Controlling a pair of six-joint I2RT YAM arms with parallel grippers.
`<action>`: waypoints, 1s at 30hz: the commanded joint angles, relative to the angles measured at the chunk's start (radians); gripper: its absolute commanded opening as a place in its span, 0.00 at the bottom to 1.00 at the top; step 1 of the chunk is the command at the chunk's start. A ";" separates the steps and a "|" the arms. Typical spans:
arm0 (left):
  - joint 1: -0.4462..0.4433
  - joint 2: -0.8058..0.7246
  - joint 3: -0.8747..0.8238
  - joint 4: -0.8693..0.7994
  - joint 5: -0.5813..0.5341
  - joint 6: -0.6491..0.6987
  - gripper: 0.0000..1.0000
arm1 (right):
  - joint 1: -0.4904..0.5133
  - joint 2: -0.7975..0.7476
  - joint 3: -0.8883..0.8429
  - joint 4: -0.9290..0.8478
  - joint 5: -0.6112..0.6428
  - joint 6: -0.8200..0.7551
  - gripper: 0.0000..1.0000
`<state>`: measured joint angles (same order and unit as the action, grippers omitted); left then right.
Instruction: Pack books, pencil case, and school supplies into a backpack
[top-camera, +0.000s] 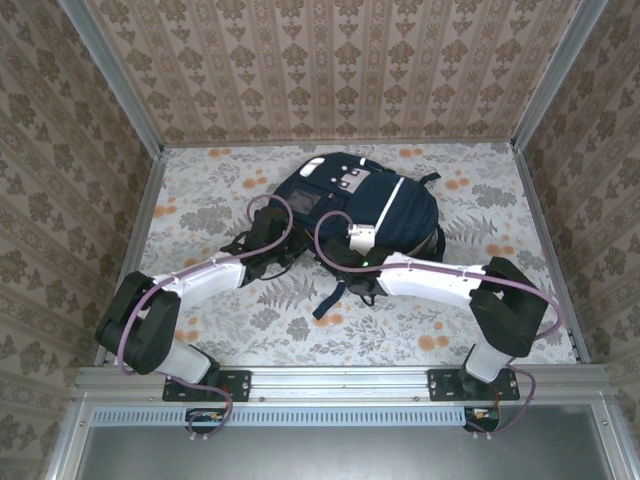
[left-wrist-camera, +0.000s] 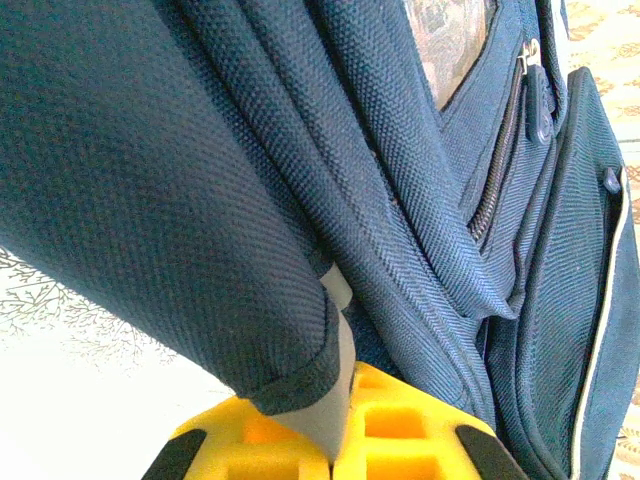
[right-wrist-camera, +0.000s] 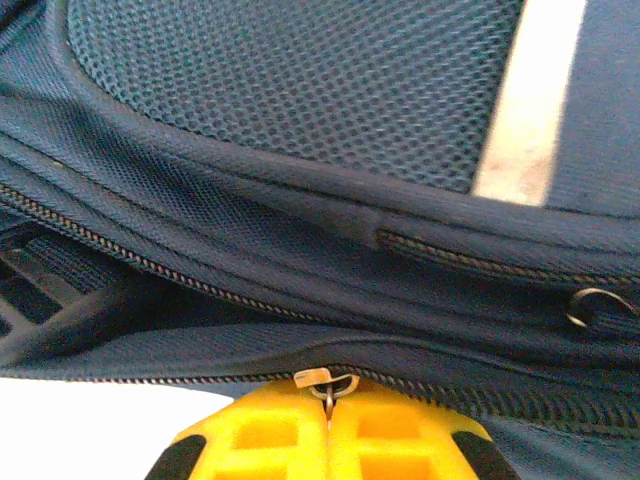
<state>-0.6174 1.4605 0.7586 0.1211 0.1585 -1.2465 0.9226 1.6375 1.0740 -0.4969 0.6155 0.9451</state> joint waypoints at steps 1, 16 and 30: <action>0.053 -0.067 -0.018 0.019 0.000 0.021 0.00 | -0.022 -0.095 -0.056 -0.027 0.053 0.028 0.00; 0.368 -0.135 -0.062 -0.116 0.060 0.188 0.00 | -0.097 -0.337 -0.287 -0.088 -0.041 0.019 0.00; 0.538 0.056 0.115 -0.209 0.253 0.331 0.24 | -0.102 -0.300 -0.263 0.085 -0.375 -0.172 0.00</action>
<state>-0.0830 1.5436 0.8433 -0.0818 0.4950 -0.9443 0.8047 1.3113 0.7879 -0.3225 0.2390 0.8055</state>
